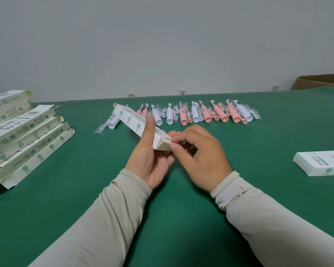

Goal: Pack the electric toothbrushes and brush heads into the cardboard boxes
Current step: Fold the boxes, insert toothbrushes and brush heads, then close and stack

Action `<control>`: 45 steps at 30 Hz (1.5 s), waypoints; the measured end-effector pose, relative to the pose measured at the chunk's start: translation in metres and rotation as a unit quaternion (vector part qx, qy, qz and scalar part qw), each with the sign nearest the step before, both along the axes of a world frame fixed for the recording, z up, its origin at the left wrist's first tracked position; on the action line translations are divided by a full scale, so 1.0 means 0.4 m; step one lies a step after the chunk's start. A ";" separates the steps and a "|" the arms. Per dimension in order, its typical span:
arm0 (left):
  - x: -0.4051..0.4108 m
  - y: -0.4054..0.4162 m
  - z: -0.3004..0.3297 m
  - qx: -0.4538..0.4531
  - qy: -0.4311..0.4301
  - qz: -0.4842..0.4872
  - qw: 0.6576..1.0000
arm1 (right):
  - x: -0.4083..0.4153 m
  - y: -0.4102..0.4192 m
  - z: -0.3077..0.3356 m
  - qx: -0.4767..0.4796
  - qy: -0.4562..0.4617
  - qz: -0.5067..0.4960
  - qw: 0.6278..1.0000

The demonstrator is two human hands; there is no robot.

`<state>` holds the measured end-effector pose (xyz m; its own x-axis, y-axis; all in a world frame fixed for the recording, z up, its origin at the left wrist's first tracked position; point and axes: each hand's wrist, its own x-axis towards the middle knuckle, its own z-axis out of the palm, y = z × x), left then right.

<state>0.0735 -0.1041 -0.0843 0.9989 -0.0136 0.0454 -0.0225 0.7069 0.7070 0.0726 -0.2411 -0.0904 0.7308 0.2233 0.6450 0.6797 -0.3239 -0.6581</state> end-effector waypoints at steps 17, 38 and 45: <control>-0.027 -0.013 0.018 0.006 0.034 -0.025 0.999 | 0.006 0.000 -0.002 0.020 0.016 -0.041 0.999; -0.007 0.077 -0.013 0.846 -0.052 0.231 0.478 | 0.070 -0.061 0.011 0.316 0.372 0.010 0.873; -0.014 0.052 0.007 0.804 -0.164 0.286 0.495 | 0.053 -0.037 0.015 0.299 0.416 0.116 0.851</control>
